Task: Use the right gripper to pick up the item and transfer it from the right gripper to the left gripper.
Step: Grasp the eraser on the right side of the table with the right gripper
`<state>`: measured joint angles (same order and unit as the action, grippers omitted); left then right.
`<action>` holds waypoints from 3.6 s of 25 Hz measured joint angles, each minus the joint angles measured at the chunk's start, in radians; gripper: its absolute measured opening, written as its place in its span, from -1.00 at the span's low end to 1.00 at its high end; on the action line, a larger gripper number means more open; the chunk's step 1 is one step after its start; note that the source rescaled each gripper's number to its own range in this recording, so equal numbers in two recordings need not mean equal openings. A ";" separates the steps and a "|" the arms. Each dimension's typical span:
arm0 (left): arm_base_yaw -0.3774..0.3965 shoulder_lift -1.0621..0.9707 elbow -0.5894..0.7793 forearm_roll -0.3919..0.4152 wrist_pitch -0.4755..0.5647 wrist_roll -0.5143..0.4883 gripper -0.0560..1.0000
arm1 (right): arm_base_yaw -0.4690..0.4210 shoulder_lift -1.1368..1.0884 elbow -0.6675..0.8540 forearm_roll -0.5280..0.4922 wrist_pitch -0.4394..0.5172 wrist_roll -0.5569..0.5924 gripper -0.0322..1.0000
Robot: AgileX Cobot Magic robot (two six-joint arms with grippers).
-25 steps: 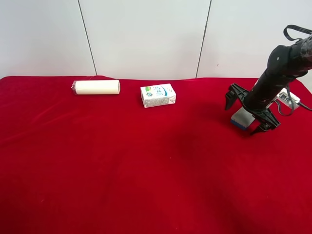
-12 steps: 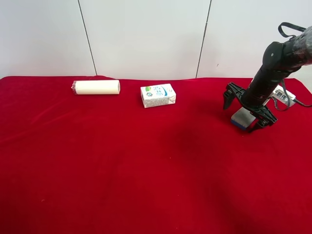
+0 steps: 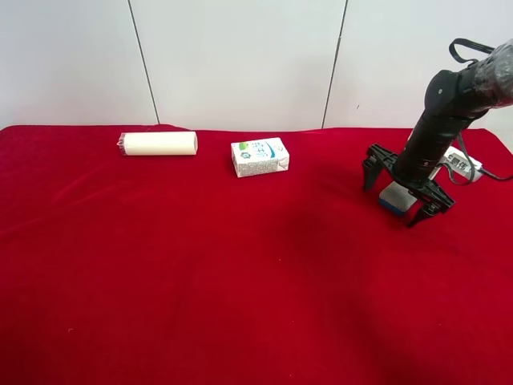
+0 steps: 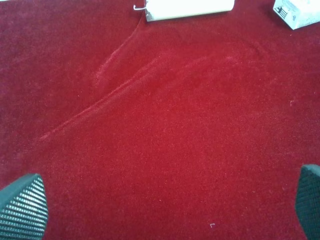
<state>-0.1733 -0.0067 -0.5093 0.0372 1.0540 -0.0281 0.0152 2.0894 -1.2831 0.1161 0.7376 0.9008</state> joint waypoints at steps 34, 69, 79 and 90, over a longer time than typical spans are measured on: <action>0.000 0.000 0.000 0.000 0.000 0.000 1.00 | 0.000 0.010 -0.180 -0.232 0.238 0.064 1.00; 0.000 0.000 0.000 0.000 0.000 0.000 1.00 | 0.045 0.078 -0.181 -0.202 0.197 -0.060 1.00; 0.000 0.000 0.000 0.000 0.000 0.000 1.00 | 0.045 0.083 -0.181 -0.211 0.196 -0.061 1.00; 0.000 0.000 0.000 0.000 0.000 0.000 1.00 | 0.045 0.083 -0.181 -0.199 0.197 -0.061 -0.82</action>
<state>-0.1733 -0.0067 -0.5093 0.0372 1.0540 -0.0281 0.0599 2.1728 -1.4640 -0.0833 0.9344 0.8398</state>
